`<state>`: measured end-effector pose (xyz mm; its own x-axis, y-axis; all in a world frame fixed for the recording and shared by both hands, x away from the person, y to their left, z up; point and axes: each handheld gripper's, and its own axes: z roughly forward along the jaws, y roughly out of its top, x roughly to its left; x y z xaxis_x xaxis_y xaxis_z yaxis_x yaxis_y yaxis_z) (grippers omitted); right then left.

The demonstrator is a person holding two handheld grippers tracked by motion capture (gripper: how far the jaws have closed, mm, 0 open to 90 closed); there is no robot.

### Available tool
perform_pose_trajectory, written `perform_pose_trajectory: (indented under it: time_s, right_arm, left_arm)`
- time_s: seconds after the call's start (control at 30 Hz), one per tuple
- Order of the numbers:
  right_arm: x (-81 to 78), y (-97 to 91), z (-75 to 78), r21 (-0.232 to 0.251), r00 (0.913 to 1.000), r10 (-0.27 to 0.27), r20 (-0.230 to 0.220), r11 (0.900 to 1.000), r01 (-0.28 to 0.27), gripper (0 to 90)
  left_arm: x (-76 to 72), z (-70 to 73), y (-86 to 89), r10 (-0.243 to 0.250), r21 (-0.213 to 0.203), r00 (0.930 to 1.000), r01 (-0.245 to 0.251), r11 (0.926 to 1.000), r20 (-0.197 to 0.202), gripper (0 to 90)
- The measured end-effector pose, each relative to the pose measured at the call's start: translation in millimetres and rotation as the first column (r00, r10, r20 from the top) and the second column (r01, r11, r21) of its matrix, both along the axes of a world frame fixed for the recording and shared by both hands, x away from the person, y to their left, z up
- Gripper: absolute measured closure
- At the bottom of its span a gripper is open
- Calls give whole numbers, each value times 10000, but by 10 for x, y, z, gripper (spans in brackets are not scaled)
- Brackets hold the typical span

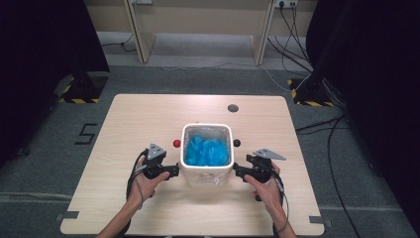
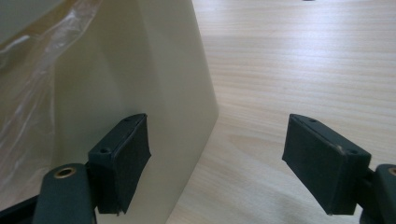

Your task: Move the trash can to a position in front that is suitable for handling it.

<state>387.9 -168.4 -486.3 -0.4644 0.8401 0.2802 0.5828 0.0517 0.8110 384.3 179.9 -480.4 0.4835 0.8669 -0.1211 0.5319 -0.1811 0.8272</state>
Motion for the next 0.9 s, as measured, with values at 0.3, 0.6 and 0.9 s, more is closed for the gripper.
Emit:
perform_pose_trajectory:
  time_s: [0.3, 0.6, 0.9]
  right_arm:
    - [9, -106, -8, 166, 9999, -55, -99, 9998, 57, 227]
    - [-15, -170, -22, -129, 9999, -103, -83, 9999, 102, 194]
    - [-79, -258, -18, 17, 9991, -400, -118, 9992, 400, 190]
  left_arm:
    - [19, -31, -59, -245, -114, 9997, 245, 9996, -17, 203]
    - [-66, -81, 26, -421, -287, 9989, 414, 9987, -208, 154]
    - [-216, -106, 109, -672, -325, 9977, 667, 9972, -131, 149]
